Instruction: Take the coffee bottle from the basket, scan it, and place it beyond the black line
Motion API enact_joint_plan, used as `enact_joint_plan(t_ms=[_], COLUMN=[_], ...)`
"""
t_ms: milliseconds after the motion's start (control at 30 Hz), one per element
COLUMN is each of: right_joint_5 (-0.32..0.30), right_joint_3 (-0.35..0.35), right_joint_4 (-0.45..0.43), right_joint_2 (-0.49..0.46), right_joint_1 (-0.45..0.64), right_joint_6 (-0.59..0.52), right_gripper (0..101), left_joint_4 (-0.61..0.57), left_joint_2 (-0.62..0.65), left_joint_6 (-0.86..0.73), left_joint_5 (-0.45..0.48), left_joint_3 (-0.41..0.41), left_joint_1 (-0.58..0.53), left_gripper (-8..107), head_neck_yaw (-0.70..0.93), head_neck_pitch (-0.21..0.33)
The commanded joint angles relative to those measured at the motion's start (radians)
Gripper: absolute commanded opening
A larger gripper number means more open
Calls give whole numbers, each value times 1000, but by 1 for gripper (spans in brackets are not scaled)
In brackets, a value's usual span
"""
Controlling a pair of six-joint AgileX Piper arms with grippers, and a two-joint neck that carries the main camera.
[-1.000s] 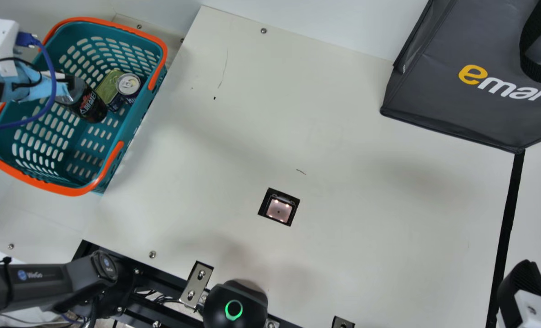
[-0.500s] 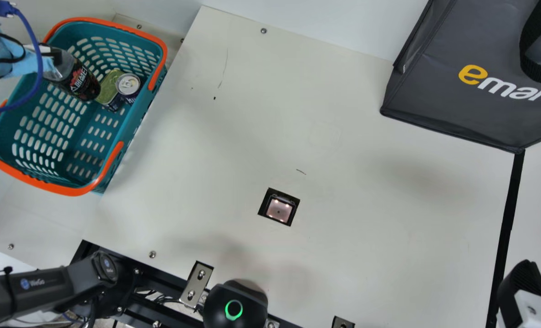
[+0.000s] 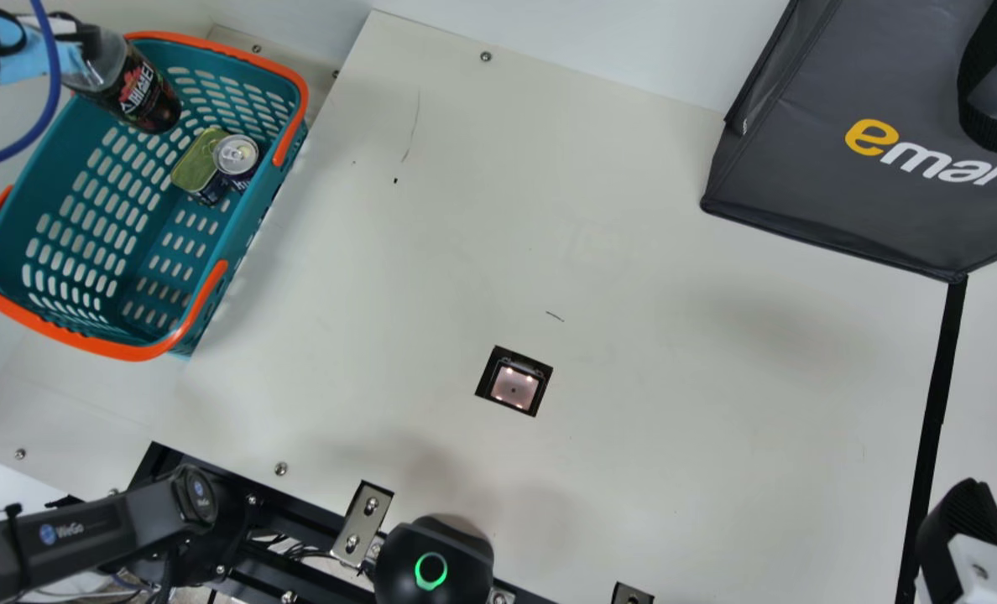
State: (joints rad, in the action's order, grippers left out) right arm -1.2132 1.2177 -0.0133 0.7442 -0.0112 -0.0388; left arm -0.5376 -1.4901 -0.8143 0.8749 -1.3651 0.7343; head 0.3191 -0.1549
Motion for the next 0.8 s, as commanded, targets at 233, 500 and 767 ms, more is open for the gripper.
enact_joint_plan(t_ms=[233,500,767], right_joint_5=[0,1,1], right_joint_3=[0,0,0], right_joint_4=[0,0,0], right_joint_2=[0,0,0], right_joint_1=[0,0,0], right_joint_6=[0,0,0], right_gripper=[91,91,91], left_joint_4=[3,-4,3], left_joint_2=[28,63,104], left_joint_6=[34,39,58], left_joint_5=[23,36,42], left_joint_3=[-50,-54,-33], left_joint_1=[-42,-87,-161], left_gripper=[10,10,10], head_neck_yaw=[2,2,2], head_neck_pitch=[17,17,17])
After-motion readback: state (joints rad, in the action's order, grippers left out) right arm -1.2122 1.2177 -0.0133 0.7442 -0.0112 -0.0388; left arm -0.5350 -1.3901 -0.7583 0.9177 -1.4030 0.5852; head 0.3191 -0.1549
